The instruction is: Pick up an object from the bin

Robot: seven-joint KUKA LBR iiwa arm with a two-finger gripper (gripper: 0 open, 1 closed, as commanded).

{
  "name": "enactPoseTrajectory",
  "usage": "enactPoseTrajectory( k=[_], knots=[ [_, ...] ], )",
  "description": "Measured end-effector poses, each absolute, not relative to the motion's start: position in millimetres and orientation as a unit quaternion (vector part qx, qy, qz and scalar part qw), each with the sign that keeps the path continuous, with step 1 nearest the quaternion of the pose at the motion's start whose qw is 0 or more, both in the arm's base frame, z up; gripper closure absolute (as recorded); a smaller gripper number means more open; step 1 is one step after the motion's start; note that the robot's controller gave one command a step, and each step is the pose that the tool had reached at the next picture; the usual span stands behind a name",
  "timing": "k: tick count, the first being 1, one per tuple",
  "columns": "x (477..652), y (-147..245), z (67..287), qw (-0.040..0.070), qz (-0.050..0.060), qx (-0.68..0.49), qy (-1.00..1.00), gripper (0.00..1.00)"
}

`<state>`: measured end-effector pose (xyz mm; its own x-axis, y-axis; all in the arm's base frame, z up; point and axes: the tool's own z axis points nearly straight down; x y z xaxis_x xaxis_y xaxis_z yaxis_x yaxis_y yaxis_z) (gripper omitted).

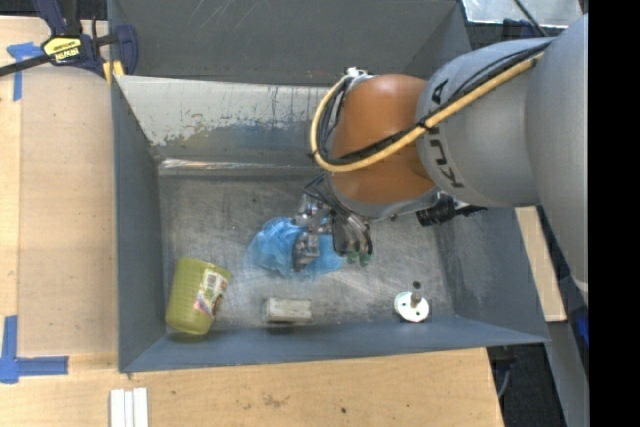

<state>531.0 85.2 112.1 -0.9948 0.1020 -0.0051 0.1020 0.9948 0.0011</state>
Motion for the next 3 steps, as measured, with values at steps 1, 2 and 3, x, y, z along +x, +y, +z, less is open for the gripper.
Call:
enactPoseTrajectory(
  k=[1, 2, 3],
  knots=[
    [531.2, 85, 118, 0.003, 0.0, 0.051, 0.999, 1.0],
    [530.2, 85, 125, 0.0, 0.0, 0.051, 0.999, 1.0],
    [530.4, 85, 137, 0.0, 0.0, 0.051, 0.999, 1.0]
  ],
)
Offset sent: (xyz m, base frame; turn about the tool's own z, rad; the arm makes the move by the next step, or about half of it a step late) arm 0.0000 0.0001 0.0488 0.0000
